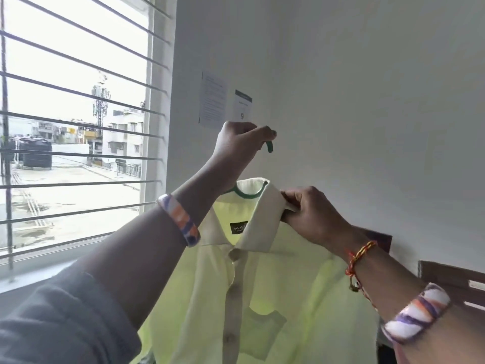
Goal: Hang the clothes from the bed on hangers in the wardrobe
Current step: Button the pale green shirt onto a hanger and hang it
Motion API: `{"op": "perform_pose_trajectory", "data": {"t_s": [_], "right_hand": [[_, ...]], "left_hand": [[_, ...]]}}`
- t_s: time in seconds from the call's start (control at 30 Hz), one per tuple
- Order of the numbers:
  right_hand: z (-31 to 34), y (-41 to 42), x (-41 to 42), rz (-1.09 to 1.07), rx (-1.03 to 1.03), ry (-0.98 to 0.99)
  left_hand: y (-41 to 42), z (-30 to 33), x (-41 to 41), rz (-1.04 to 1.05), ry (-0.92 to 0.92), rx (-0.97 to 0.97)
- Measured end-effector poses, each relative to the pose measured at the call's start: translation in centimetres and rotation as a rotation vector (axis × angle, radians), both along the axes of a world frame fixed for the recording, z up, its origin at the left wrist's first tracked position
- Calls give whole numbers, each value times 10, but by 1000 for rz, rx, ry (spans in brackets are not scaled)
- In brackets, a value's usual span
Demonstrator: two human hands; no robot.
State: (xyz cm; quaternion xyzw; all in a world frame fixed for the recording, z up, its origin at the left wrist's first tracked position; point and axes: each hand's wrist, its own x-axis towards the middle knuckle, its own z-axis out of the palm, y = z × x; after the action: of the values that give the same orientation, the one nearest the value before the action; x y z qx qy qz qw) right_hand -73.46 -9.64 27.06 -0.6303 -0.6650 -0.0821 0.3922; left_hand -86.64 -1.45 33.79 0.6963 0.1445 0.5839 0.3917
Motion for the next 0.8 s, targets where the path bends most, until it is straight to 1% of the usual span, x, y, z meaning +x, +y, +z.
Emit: {"op": "perform_pose_trajectory", "data": {"t_s": [0.07,0.13,0.17,0.2,0.27,0.3,0.37,0.43,0.47,0.5,0.57,0.63,0.7,0.8], "right_hand": [[1,-4,-14,-14,69,-49],[6,-13,-15,-159,39,-154],[8,-17,-15,-209,55,-183],[12,-24,-20,-235,80,-172],[21,-31,-26,-247,217,-151],[24,-33,-29,-271,285,-156],[28,-36,-34,-314,391,-144],[30,-38,-39,-322,465,-116],[32,-40,-43,-309,493,-99],[33,-42,-48,-281,525,-84],[35,-50,-57,-156,611,-13],[39,-63,-60,-42,679,55],[39,-76,-48,-97,632,11],[34,-106,-29,-211,432,-118]], "left_hand": [[-6,6,-22,-35,-38,0],[-13,12,-45,-63,-20,34],[-18,14,-58,-69,14,88],[-20,14,-71,-89,72,166],[-21,10,-99,-132,233,279],[-20,6,-115,-143,321,272],[-15,-7,-141,-107,471,181],[-16,-19,-154,8,623,162],[-16,-23,-155,112,653,195],[-20,-23,-155,221,642,237],[-25,-17,-157,388,556,347],[-30,-5,-165,489,474,446],[-40,7,-175,554,439,518],[-58,14,-177,624,423,693]]}}
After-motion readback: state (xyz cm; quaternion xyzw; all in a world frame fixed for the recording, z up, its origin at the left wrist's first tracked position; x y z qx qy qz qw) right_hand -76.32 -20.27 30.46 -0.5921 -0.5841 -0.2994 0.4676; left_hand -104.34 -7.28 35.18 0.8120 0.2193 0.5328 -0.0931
